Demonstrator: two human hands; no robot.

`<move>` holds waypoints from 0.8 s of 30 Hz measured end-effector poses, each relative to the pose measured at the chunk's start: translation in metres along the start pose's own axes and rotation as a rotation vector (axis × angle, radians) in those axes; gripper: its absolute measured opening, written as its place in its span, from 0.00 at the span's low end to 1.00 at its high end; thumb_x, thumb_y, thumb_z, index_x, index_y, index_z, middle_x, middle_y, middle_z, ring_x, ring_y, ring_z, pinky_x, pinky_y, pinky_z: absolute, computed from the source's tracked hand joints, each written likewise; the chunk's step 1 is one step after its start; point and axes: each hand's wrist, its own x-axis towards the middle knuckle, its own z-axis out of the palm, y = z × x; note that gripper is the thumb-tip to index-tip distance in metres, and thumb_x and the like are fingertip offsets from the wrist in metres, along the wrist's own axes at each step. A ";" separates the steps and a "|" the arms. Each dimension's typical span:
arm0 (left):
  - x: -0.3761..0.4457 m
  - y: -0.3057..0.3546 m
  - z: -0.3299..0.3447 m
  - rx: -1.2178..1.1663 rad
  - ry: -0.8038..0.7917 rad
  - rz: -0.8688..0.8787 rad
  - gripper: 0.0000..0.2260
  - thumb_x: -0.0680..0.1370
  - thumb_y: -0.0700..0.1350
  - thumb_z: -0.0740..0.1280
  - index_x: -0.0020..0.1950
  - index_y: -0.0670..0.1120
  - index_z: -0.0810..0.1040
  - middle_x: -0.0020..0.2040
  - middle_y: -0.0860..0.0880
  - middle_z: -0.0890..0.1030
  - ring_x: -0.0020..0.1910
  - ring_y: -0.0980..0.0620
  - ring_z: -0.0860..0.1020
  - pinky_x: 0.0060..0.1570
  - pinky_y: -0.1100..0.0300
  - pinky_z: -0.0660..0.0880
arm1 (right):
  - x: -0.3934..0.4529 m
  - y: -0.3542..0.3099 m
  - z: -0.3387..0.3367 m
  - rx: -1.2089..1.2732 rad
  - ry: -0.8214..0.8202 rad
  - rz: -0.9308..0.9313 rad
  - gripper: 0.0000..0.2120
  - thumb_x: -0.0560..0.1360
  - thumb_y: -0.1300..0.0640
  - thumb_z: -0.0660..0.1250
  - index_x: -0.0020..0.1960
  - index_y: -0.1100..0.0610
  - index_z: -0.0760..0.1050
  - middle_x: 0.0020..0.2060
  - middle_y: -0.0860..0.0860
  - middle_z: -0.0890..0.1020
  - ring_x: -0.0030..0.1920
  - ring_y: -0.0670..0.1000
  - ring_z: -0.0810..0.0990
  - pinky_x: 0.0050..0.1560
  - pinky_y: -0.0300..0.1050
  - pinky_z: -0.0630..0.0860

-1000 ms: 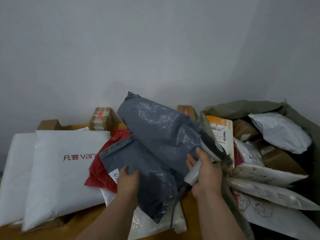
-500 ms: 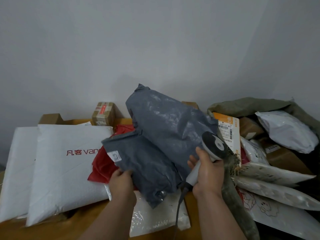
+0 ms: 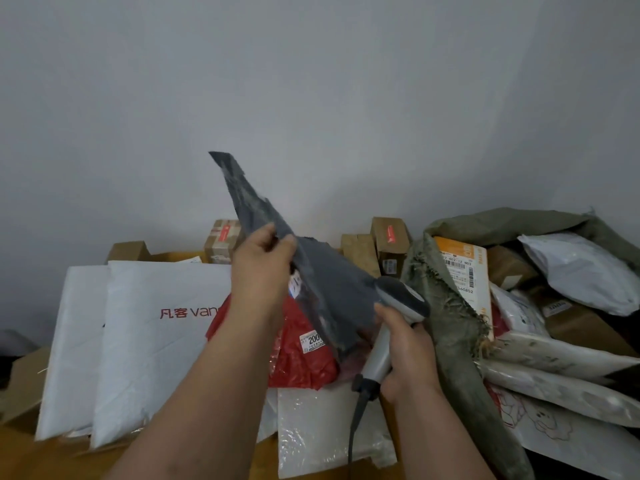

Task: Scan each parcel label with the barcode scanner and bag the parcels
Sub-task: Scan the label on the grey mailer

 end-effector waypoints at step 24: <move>-0.022 -0.181 -0.007 0.070 0.030 -0.841 0.16 0.77 0.44 0.71 0.63 0.44 0.73 0.57 0.41 0.77 0.50 0.45 0.78 0.40 0.51 0.76 | 0.005 0.013 -0.016 -0.124 0.063 0.003 0.13 0.74 0.58 0.74 0.56 0.62 0.80 0.34 0.54 0.82 0.35 0.51 0.81 0.33 0.44 0.78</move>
